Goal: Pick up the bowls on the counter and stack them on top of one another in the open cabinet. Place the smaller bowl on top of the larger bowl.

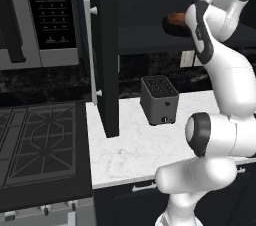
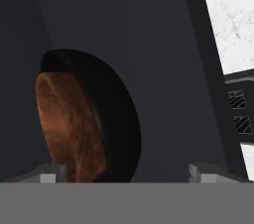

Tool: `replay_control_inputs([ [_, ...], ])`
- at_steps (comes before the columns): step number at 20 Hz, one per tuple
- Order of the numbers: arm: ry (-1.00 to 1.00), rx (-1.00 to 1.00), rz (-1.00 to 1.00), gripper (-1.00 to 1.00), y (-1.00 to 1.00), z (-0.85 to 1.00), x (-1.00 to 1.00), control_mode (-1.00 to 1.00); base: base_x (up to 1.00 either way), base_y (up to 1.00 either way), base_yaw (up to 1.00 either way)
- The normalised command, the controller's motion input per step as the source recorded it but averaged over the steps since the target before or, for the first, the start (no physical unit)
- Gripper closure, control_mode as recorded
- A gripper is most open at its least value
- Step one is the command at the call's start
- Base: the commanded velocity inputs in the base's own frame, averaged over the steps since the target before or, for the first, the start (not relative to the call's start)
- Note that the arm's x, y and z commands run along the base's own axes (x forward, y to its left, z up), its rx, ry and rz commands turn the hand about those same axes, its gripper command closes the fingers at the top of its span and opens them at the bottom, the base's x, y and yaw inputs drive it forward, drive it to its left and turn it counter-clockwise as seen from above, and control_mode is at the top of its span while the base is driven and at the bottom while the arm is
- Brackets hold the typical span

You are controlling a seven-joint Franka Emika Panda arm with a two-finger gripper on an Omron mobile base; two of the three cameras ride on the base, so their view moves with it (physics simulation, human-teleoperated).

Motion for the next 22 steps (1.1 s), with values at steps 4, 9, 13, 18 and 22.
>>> replay_control_inputs([
  [4, -0.04, 0.01, 0.0, -1.0, -0.04, -0.38, -1.0, -1.0, 0.0, 0.0, 0.0],
  [9, -0.07, 0.0, 0.05, -1.0, -0.01, -0.63, -1.0, -1.0, 0.0, 0.0, 0.0],
  [13, -0.04, 0.0, 0.1, -1.0, 0.0, -0.92, -1.0, -1.0, 0.0, 0.0, 0.0],
  [18, 0.1, -0.02, 0.18, -1.0, 0.0, -1.0, -0.82, -1.0, 0.0, 0.0, 0.0],
  [22, 0.17, -0.01, 0.21, -1.0, 0.0, -1.0, 0.09, -1.0, 0.0, 0.0, 0.0],
])
